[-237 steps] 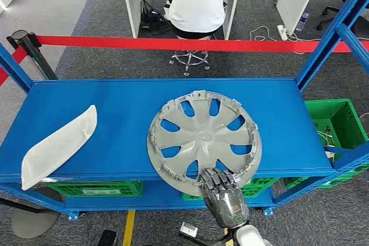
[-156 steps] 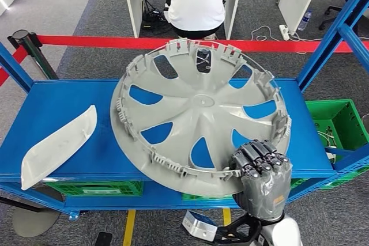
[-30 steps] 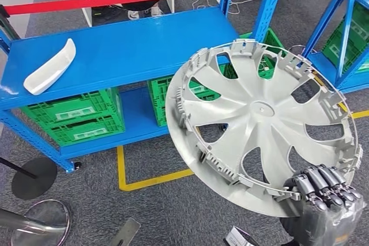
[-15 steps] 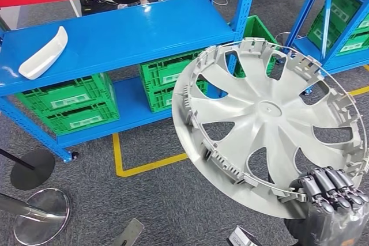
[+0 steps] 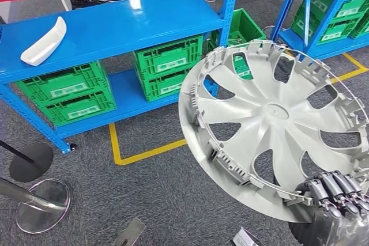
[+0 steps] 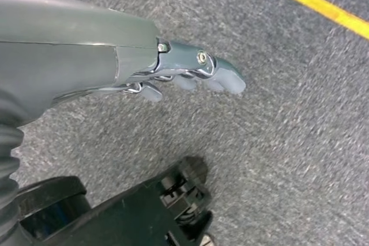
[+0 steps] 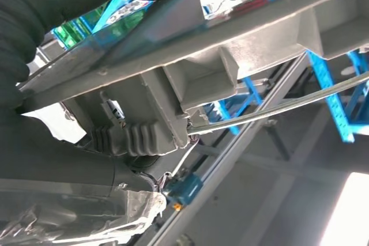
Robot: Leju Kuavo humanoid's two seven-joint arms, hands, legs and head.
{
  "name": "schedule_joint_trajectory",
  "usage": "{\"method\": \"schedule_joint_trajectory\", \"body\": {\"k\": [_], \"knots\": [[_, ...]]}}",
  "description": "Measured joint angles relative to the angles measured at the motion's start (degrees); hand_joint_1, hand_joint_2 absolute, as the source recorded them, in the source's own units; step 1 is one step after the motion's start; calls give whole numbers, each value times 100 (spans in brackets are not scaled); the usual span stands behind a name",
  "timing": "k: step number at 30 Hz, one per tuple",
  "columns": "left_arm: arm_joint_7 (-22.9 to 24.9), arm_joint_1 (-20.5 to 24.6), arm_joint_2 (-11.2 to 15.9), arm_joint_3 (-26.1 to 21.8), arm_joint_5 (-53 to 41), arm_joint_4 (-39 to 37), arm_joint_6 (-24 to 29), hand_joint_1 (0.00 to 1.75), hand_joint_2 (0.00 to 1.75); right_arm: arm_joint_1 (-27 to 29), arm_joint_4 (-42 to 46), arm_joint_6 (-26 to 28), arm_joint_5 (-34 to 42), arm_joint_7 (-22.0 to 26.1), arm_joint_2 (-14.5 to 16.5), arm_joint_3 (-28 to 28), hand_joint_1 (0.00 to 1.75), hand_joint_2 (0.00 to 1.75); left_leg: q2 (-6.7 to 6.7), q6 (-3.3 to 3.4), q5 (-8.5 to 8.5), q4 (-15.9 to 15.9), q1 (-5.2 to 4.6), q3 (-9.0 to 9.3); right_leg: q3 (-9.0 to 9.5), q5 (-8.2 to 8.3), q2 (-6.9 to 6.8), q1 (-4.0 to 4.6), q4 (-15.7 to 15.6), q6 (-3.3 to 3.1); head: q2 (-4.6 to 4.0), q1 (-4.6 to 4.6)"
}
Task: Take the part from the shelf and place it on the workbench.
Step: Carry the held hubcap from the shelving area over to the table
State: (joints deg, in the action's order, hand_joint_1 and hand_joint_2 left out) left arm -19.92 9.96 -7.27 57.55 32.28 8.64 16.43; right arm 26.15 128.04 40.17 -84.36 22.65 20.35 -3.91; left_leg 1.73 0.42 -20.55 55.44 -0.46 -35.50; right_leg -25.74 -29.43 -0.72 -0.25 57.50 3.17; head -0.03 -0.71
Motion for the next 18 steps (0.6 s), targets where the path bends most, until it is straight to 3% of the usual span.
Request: {"method": "schedule_joint_trajectory", "body": {"k": [1,3,4,5,7,8,9,10,11,13,15,16,18], "knots": [[4,3,0,2,-4,1,-3,0,175,3,20,0,-8,-8,0,3,175,175,8,-27,70,-15,2,-24,82,-64,-2,21,-205,-34,0,-3],[9,-9,0,5,-7,1,-11,0,175,12,46,0,-20,-23,0,11,175,175,11,-87,150,-36,28,-87,-56,24,23,36,-242,-140,0,-8],[11,-26,0,7,-7,1,-17,0,175,14,52,0,-26,-32,0,15,175,175,-11,-121,36,19,39,-133,-131,91,33,36,-232,-197,1,-4],[13,-43,2,8,-7,1,-21,0,175,16,56,0,-30,-40,0,18,175,175,-44,-153,-205,179,43,-196,-202,169,40,29,-232,-250,1,10],[14,-56,8,10,-8,2,-26,0,175,20,63,0,-35,-50,0,22,175,175,-108,-192,-885,847,46,-350,-366,337,70,27,-223,-307,1,32],[14,-52,11,11,-9,2,-25,0,175,20,67,0,-35,-52,0,23,175,175,-124,-198,-1116,1249,46,-411,-458,419,88,29,-214,-313,1,40],[14,-47,14,11,-9,3,-25,0,175,20,68,0,-36,-51,0,23,175,175,-131,-198,-1195,1555,45,-422,-564,495,107,30,-198,-310,1,39],[14,-44,15,12,-9,3,-25,0,175,21,68,0,-37,-51,0,23,175,175,-137,-192,-1127,1685,45,-357,-668,561,123,31,-176,-304,1,40],[14,-40,16,13,-9,3,-25,0,175,22,68,0,-38,-51,0,24,175,175,-144,-182,-976,1614,45,-201,-773,624,141,31,-147,-295,1,41],[14,-22,17,13,-9,3,-25,0,175,23,71,0,-39,-51,0,25,175,175,-202,-149,-749,958,44,359,-969,743,182,31,-87,-266,1,41],[13,5,17,13,-10,9,-25,0,175,25,85,0,-41,-51,0,26,175,175,-277,-105,-822,186,36,879,-1106,865,219,39,-48,-214,1,35],[12,15,17,13,-11,13,-25,0,175,25,93,0,-44,-52,0,26,175,175,-297,-84,-879,-11,25,988,-1144,930,231,37,-45,-183,1,37],[11,15,10,15,-19,17,-28,0,175,28,105,0,-49,-53,0,27,175,175,-263,-24,-830,-68,14,935,-1190,1034,250,23,-54,-118,1,41]]}}
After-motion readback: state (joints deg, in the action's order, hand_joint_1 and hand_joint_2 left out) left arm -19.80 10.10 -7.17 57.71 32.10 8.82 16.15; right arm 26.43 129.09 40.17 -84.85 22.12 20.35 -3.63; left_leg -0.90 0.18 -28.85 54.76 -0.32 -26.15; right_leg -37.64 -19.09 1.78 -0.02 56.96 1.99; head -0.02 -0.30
